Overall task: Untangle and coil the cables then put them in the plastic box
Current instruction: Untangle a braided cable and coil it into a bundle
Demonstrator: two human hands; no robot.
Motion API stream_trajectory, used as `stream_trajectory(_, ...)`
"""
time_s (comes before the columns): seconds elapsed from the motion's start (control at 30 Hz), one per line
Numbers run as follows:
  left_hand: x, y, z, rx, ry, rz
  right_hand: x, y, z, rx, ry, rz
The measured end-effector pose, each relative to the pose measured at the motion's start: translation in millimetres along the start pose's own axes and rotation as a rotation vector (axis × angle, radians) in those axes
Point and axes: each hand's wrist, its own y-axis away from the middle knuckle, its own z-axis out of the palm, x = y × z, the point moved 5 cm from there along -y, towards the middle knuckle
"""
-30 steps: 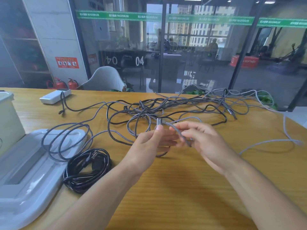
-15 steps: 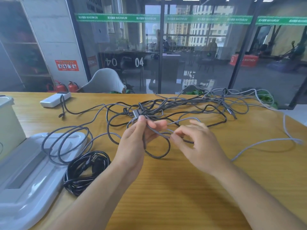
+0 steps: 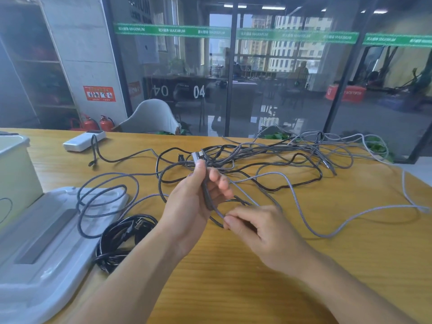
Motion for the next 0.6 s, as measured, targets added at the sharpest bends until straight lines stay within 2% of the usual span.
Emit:
stream_trajectory(0.23,1,4,6,-0.100,-0.015,-0.087,9,-1,12,-0.073,-0.039,0.030)
stream_trajectory(0.4,2,8,9,-0.194,-0.026,-0.181,38,0,1,-0.219,0.205,0.062)
stream_trajectory(0.5,9,9,4,-0.213,0.031,-0.204,54,-3,-29,-0.177,0.281,0.008)
stream_trajectory(0.6,14,9,0,-0.242,0.060,-0.211,67,-3,-63,-0.094,0.308,0.046)
